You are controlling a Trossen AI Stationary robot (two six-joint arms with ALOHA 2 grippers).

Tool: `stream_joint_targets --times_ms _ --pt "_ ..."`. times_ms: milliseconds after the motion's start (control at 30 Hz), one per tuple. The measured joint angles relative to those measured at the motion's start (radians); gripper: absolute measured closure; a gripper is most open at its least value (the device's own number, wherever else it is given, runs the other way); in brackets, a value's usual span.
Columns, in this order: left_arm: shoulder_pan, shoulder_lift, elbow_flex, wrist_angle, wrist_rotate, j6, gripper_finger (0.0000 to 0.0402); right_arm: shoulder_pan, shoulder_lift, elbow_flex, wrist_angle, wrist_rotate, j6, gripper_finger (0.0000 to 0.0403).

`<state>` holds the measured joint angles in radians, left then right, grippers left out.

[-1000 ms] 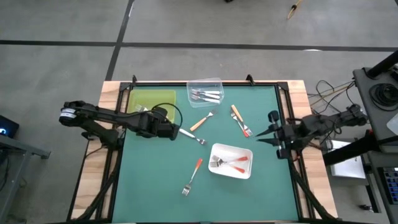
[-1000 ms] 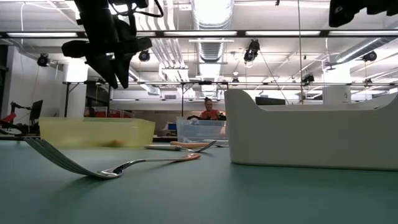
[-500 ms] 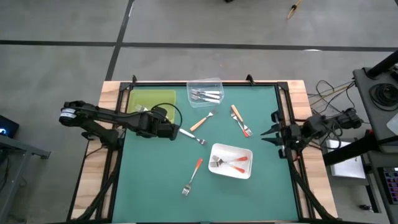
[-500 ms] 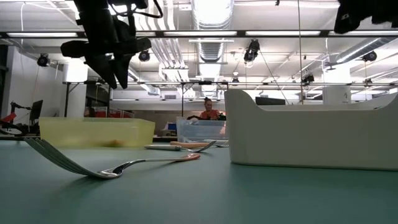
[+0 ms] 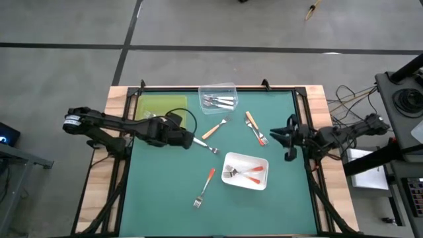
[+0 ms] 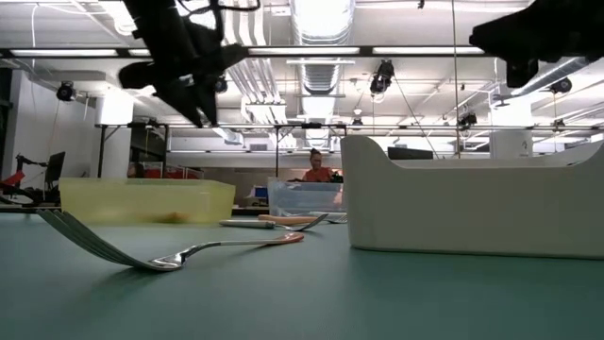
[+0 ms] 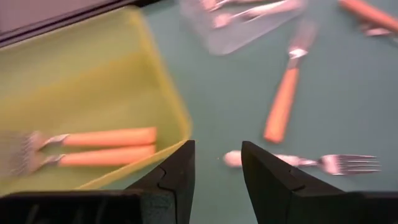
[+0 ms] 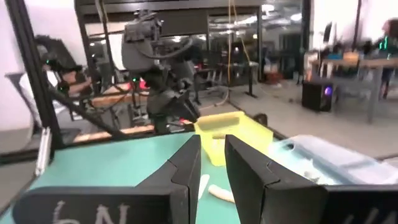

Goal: Sort silverware by color (type)
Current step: Put the light orange into the yellow bin

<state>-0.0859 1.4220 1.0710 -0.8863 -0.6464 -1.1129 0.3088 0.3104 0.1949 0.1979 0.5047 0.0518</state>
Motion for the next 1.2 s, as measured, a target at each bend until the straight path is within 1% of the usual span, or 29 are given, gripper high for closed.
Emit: stream_joint_targets --times_ms 67,167,233,300,367,500,600,700,767,867,1033,1200 --pt "-0.001 0.000 0.001 0.077 0.000 0.083 0.0290 0.000 0.037 0.040 -0.062 -0.007 0.044 0.0339" --pt "-0.002 0.000 0.013 0.183 0.015 0.217 0.0290 0.000 0.096 0.114 -0.219 -0.005 0.126 0.0339" --pt "-0.002 0.000 0.019 0.238 0.056 0.298 0.0290 0.000 0.131 0.161 -0.324 0.014 0.185 0.0339" --pt "-0.003 0.000 0.034 0.256 0.119 0.359 0.0290 0.000 0.160 0.205 -0.435 0.051 0.259 0.0339" --pt "-0.006 0.000 0.049 0.260 0.190 0.387 0.0290 0.000 0.183 0.245 -0.546 0.073 0.331 0.0339" --pt "-0.026 0.002 0.057 0.254 0.322 0.406 0.0290 0.000 0.211 0.302 -0.729 0.062 0.476 0.0339" --pt "-0.055 0.002 0.057 0.245 0.370 0.433 0.0290 0.000 0.226 0.338 -0.832 0.040 0.591 0.0339" --pt "-0.083 0.002 0.054 0.230 0.372 0.463 0.0290 0.000 0.251 0.369 -0.865 0.037 0.676 0.0339" --pt "-0.098 0.002 0.052 0.220 0.372 0.485 0.0290 -0.007 0.274 0.391 -0.866 0.038 0.697 0.0339" --pt "-0.110 0.002 0.042 0.217 0.367 0.512 0.0290 -0.031 0.317 0.424 -0.865 0.038 0.700 0.0339" --pt "-0.115 0.002 0.005 0.221 0.319 0.583 0.0290 -0.097 0.405 0.472 -0.875 0.038 0.685 0.0339" --pt "-0.115 0.002 -0.033 0.221 0.314 0.678 0.0290 -0.160 0.474 0.510 -0.903 0.037 0.652 0.0339"
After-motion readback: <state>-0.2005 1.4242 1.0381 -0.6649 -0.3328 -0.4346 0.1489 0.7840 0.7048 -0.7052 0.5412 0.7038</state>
